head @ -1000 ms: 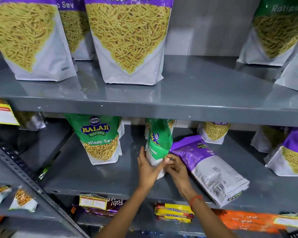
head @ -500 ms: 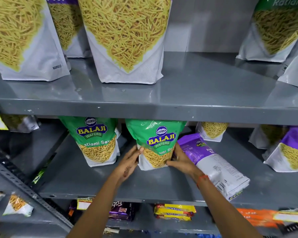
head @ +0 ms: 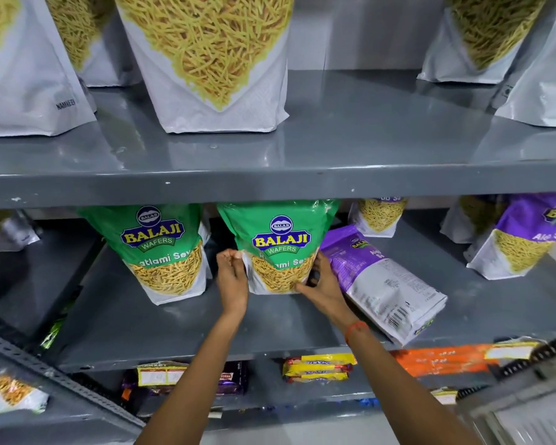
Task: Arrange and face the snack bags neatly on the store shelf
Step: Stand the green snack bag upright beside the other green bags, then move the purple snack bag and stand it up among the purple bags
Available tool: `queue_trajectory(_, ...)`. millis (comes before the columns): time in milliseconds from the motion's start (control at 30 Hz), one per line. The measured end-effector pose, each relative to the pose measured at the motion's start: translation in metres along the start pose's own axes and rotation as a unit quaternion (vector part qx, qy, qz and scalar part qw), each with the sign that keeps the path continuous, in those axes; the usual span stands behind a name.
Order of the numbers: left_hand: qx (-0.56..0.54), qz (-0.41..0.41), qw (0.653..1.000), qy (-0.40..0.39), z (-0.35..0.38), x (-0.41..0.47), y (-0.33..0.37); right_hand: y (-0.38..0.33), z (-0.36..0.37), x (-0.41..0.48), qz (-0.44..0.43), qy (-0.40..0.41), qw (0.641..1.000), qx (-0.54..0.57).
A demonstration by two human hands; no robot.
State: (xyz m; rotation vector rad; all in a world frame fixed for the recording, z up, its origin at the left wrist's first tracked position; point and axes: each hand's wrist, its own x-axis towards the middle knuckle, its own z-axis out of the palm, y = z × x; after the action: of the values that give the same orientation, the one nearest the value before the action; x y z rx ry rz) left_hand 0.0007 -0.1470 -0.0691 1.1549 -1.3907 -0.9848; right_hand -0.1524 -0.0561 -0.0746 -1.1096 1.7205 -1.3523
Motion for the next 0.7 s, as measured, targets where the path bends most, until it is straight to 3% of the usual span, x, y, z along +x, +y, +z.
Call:
queue_trajectory(100,0.006,0.013,0.998,0.053,0.005,-0.017,0.005,-0.007,0.001,-0.011,-0.053,0.111,0.990,-0.065)
queue_trajectory(200,0.045,0.030,0.993,0.106,0.022,-0.056,0.014,-0.023,-0.015,-0.022,-0.142,0.223,0.950,-0.164)
queue_trajectory(300,0.038,0.047,0.998,0.037,0.053,-0.096,0.025,-0.033,-0.037,-0.020,-0.183,0.251,0.904,-0.292)
queue_trajectory(400,0.062,-0.070,0.993,-0.077,0.097,-0.116,0.031,-0.027,-0.082,-0.011,-0.131,0.256,0.875,-0.390)
queue_trajectory(467,0.097,-0.193,0.966,-0.145,0.122,-0.120,0.033,-0.025,-0.128,-0.007,-0.051,0.208,0.883,-0.418)
queue_trajectory(533,0.072,-0.288,0.936,-0.189,0.143,-0.124,0.035,-0.018,-0.173,-0.002,0.071,0.071,0.912,-0.397)
queue_trajectory(600,0.007,-0.367,0.912,-0.185,0.157,-0.124,0.043,-0.012,-0.199,-0.004,0.177,-0.052,0.921,-0.343)
queue_trajectory(700,-0.071,-0.409,0.892,-0.181,0.164,-0.133,0.059,0.005,-0.217,-0.012,0.219,-0.085,0.948,-0.214)
